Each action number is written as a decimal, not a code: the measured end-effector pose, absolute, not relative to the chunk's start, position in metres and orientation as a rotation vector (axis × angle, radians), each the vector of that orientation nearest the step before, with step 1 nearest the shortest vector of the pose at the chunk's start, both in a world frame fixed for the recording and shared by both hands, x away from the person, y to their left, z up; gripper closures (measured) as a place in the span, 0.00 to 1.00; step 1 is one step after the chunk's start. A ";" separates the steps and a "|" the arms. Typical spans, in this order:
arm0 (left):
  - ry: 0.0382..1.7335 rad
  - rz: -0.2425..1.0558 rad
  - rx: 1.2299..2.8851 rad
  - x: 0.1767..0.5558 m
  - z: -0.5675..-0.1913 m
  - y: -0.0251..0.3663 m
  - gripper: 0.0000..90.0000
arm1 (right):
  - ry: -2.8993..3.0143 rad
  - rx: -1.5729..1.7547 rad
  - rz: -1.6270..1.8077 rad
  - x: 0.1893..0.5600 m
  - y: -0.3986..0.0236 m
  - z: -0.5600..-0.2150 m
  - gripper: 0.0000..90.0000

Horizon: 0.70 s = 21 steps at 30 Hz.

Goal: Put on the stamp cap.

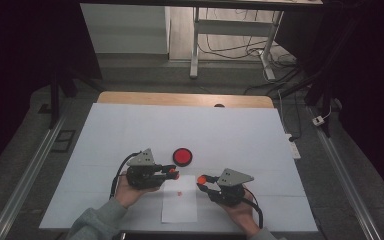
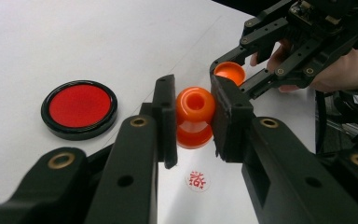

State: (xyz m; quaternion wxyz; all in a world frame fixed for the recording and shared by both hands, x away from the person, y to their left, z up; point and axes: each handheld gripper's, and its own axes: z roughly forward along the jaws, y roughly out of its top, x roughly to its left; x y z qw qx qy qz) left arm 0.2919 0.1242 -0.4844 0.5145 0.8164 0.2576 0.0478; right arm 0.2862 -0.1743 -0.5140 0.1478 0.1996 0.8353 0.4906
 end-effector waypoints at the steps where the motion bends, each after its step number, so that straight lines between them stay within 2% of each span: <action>1: 0.619 0.115 1.962 0.292 -0.484 0.124 0.81 | 2.407 0.571 1.422 0.286 -0.173 -0.514 0.72; 21: 0.609 0.111 1.953 0.290 -0.483 0.123 0.81 | 2.459 0.523 1.465 0.287 -0.139 -0.517 0.72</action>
